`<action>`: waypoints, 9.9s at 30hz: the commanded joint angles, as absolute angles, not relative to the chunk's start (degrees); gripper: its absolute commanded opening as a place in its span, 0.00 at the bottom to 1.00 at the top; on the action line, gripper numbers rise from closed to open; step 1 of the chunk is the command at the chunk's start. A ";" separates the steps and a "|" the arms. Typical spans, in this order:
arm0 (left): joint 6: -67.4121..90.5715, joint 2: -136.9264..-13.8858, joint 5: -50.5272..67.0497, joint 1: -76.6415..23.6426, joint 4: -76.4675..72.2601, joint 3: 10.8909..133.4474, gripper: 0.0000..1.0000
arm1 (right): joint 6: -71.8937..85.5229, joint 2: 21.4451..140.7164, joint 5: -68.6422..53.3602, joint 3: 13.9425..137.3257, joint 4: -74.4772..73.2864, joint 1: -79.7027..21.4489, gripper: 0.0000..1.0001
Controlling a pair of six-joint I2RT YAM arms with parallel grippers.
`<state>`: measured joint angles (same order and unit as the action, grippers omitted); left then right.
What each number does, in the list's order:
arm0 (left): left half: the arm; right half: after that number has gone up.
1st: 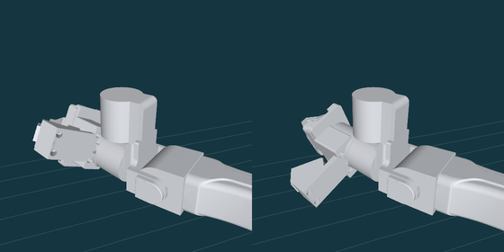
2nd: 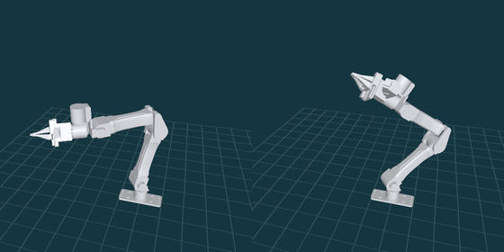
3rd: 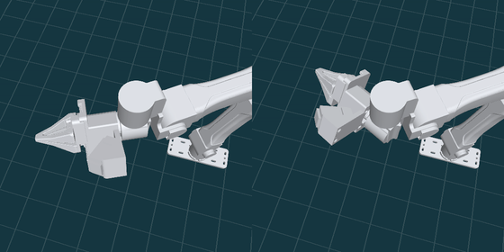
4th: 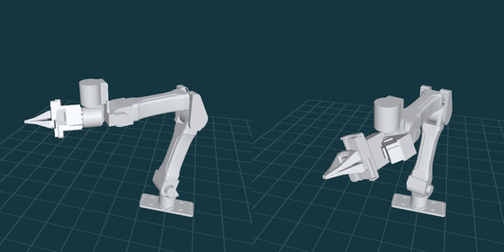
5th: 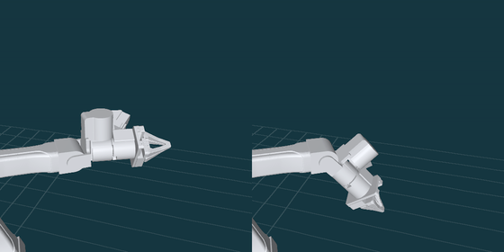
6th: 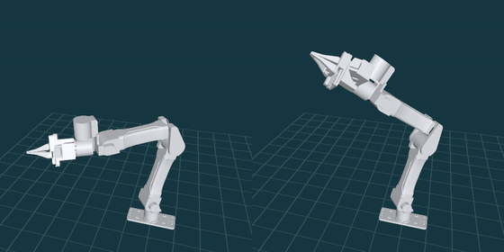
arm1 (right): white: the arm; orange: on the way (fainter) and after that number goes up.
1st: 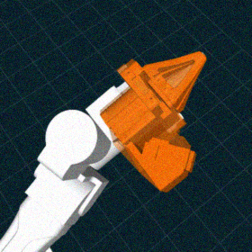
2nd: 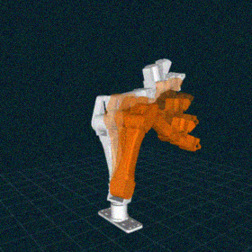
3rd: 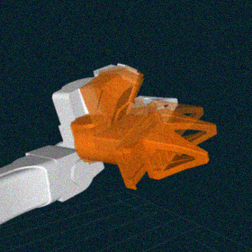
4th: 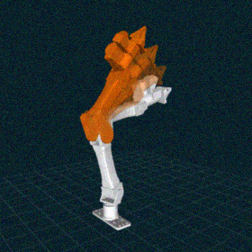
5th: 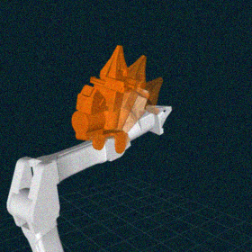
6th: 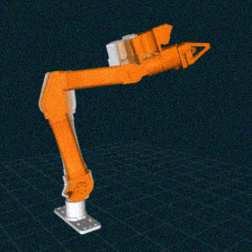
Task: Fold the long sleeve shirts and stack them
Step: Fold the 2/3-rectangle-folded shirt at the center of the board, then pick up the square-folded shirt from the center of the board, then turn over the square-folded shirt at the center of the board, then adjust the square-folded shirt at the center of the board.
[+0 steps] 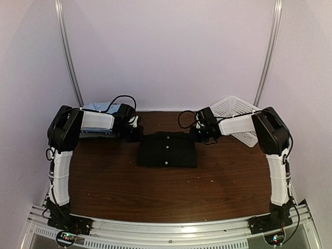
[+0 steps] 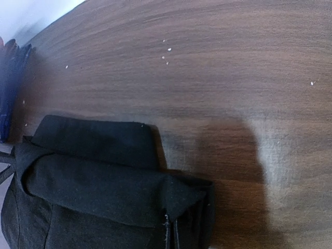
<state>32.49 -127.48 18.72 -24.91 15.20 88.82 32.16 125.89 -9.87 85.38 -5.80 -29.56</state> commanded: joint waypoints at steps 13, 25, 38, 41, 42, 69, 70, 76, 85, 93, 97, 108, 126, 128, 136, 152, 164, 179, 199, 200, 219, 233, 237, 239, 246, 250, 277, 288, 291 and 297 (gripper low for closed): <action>38.23 -98.91 22.09 -28.39 5.19 52.76 0.00 | 37.53 97.27 -13.21 48.36 3.90 -33.96 0.00; 37.63 -103.27 17.09 -27.83 9.64 64.02 0.00 | 37.23 99.39 -10.89 54.12 0.57 -31.20 0.01; 34.87 -101.77 15.23 -26.80 11.43 66.93 0.48 | 33.61 94.18 -4.44 58.65 -7.13 -35.47 0.41; 35.22 -100.95 16.53 -28.75 10.76 66.09 0.43 | 33.24 95.60 -3.80 61.07 -6.95 -39.83 0.39; 35.36 -101.21 16.94 -29.57 10.62 66.16 0.40 | 33.03 96.67 -3.68 62.12 -6.70 -40.98 0.39; 33.84 -127.56 19.12 -30.85 11.95 85.27 0.08 | 33.42 117.44 -9.56 73.85 -4.87 -36.44 0.35; 33.84 -127.78 18.99 -30.77 12.32 85.33 0.07 | 33.62 117.36 -10.01 73.57 -4.56 -36.01 0.35; 33.36 -127.31 18.70 -30.52 12.87 85.70 0.08 | 33.90 116.74 -11.85 71.16 -3.68 -33.36 0.35; 31.00 -125.61 18.39 -29.48 17.08 91.14 0.10 | 32.70 113.77 -12.63 69.87 -4.59 -31.68 0.35; 28.67 -116.99 15.91 -28.22 20.63 89.99 0.21 | 30.61 103.89 -6.62 67.58 -9.87 -31.95 0.36; 28.12 -111.09 18.09 -28.21 20.64 82.93 0.26 | 30.29 98.90 -6.30 63.96 -10.44 -34.23 0.36; 31.80 -97.03 25.06 -28.21 16.84 60.67 0.35 | 33.42 95.52 -7.44 58.57 -8.43 -43.50 0.32; 31.90 -100.53 19.47 -33.00 17.85 55.18 0.36 | 35.37 98.08 -7.06 52.57 -5.56 -45.18 0.31; 32.11 -101.51 17.50 -34.00 18.74 55.59 0.35 | 35.34 98.08 -6.95 51.87 -5.29 -45.22 0.31; 33.61 -103.82 14.16 -35.58 19.78 56.54 0.33 | 35.67 97.85 -7.16 49.85 -4.50 -45.18 0.31; 37.79 -108.59 11.24 -36.38 18.88 58.39 0.39 | 35.68 96.11 -7.40 47.99 -4.28 -45.18 0.31; 41.74 -109.37 16.90 -36.39 14.20 55.66 0.16 | 36.20 94.37 -7.37 46.63 -3.34 -45.18 0.31; 42.53 -101.33 16.97 -36.01 16.07 55.58 0.00 | 35.65 91.87 -4.87 48.02 -6.08 -45.18 0.31; 26.32 -88.15 19.37 -28.93 37.03 60.88 0.00 | 37.55 102.92 -9.50 62.88 -3.73 -49.58 0.24; 25.99 -87.86 19.54 -28.65 37.71 61.40 0.00 | 37.67 104.46 -9.52 63.96 -3.78 -50.06 0.23; 26.01 -87.19 35.52 -29.36 38.69 78.37 0.00 | 47.84 124.30 -17.66 76.86 12.07 -54.20 0.16; 38.36 -95.75 36.83 -38.94 22.09 78.09 0.00 | 57.86 136.73 -26.68 87.43 27.42 -52.53 0.18; 38.58 -97.48 36.17 -38.94 20.40 76.98 0.00 | 58.31 132.78 -26.20 79.32 30.84 -50.71 0.18; 38.63 -98.37 36.19 -38.94 19.88 77.43 0.00 | 58.09 130.69 -25.45 75.92 31.23 -49.72 0.19; 38.45 -101.18 37.50 -38.94 18.86 79.63 0.00 | 55.49 120.76 -21.98 64.41 28.34 -46.06 0.19; 38.90 -103.82 38.82 -39.74 16.62 79.94 0.00 | 52.87 113.02 -19.15 57.44 24.67 -43.67 0.20; 39.90 -101.28 21.12 -34.15 16.73 67.96 0.51 | 34.82 97.59 -5.81 54.95 -2.22 -40.72 0.39; 35.03 -102.51 16.09 -27.95 19.90 67.60 0.43 | 31.46 109.37 -3.39 68.72 -5.74 -39.98 0.37; 34.68 -103.40 12.72 -27.95 20.60 68.42 0.42 | 30.80 111.18 -2.19 70.68 -6.89 -39.33 0.37; 33.81 -106.09 11.08 -27.95 20.76 69.92 0.39 | 29.75 113.83 -2.20 72.00 -7.59 -38.37 0.36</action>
